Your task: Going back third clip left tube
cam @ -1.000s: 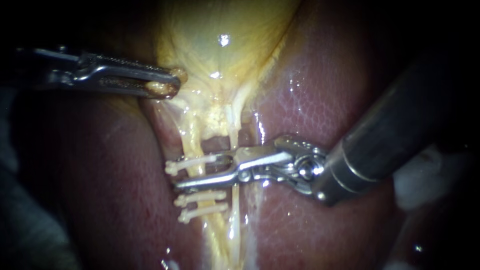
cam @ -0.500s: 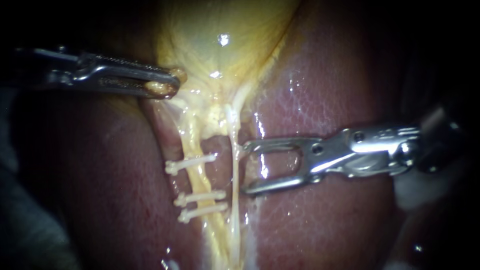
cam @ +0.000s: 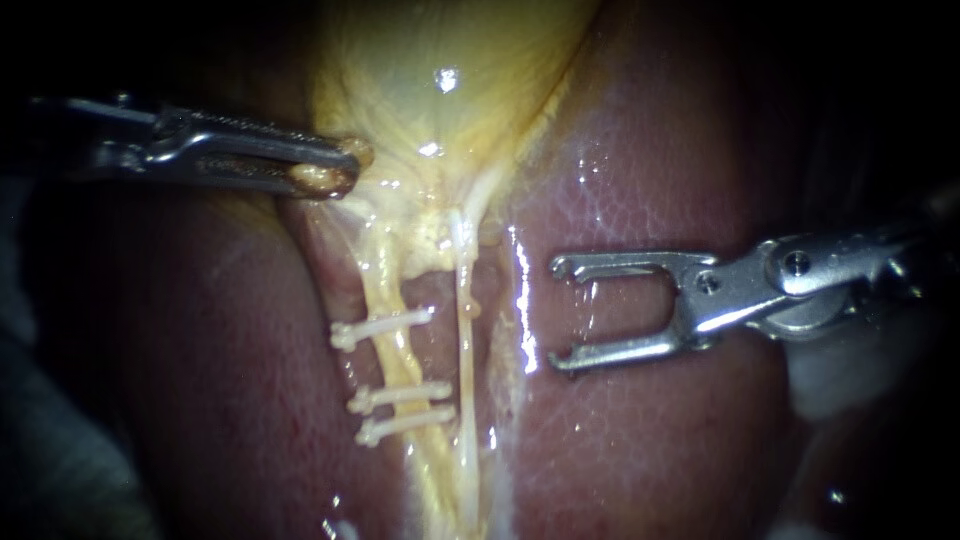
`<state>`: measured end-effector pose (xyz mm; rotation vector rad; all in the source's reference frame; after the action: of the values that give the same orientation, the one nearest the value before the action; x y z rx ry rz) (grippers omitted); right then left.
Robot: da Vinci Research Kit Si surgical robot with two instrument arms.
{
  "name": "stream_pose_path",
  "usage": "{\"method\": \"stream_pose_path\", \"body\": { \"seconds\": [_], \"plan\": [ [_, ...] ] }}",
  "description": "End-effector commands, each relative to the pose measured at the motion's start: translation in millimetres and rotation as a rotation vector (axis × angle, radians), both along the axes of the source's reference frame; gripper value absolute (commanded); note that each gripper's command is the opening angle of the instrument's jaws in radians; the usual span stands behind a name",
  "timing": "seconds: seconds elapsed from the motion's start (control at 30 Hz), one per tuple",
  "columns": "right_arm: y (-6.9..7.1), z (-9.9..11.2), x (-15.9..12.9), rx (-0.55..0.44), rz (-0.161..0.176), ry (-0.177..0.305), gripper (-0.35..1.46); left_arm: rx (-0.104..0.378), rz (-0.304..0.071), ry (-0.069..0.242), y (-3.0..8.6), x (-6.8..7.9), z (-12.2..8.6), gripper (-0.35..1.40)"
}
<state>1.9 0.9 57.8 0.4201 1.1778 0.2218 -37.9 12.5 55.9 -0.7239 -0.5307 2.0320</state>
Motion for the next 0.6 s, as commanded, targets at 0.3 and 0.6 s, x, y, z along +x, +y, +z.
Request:
{"method": "stream_pose_path", "body": {
  "seconds": [0.3,0.6],
  "plan": [
    [0.2,-0.1,-0.4,-0.003,-0.002,0.002,0.50,0.003,0.005,-0.005,-0.3,-2.0,2.8,-0.35],
    [0.3,-0.2,-0.5,-0.008,-0.005,0.003,0.50,0.004,0.008,-0.008,-0.3,-2.2,3.4,-0.35]
  ]
}}
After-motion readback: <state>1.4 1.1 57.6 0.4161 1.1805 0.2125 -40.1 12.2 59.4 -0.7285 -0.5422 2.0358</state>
